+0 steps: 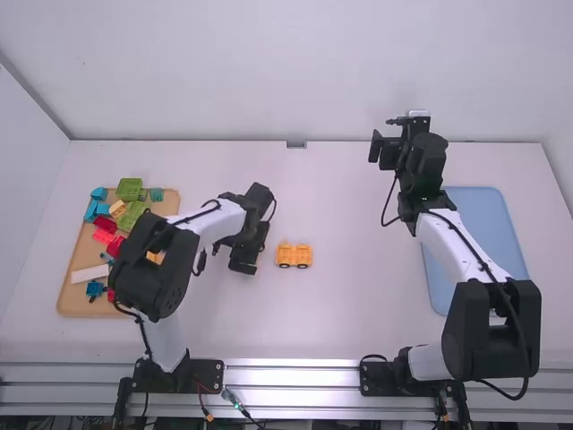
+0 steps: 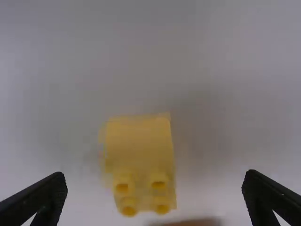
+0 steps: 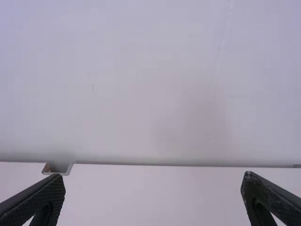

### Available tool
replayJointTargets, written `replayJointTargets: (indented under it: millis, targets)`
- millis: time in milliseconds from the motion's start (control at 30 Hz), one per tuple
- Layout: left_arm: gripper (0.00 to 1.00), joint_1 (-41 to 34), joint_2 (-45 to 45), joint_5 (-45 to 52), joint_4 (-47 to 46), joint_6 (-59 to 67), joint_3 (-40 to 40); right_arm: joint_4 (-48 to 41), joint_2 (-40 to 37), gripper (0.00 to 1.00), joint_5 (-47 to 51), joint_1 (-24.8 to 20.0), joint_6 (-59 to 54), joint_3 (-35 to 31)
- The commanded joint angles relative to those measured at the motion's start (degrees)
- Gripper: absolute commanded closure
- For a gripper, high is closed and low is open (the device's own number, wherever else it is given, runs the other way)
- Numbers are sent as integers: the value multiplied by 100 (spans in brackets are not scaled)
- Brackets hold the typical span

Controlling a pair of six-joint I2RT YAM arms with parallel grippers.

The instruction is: Assemble lego blocks to make yellow taxi

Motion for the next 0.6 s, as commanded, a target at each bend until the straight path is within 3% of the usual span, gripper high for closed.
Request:
replayJointTargets:
  millis: [0,167,300,367,400,567]
  targets:
    - [1,90,22,-22,-398,584,476,7,57,1,-2,9,26,192]
    - [1,247,-13,131,-1445,2929,1731,9,57,1,-4,9,24,192]
    - [1,262,-13,107,-1880,6533,2767,11,57,1,-2,7,24,192]
    - [0,236,-13,26,-2061,7781,2970,9,57,1,-2,4,22,192]
    - [1,236,-13,-85,-2315,9101,3147,9,57,1,-4,4,17,192]
    - [1,245,-13,-584,-2540,11962,3316,13,57,1,-2,4,20,192]
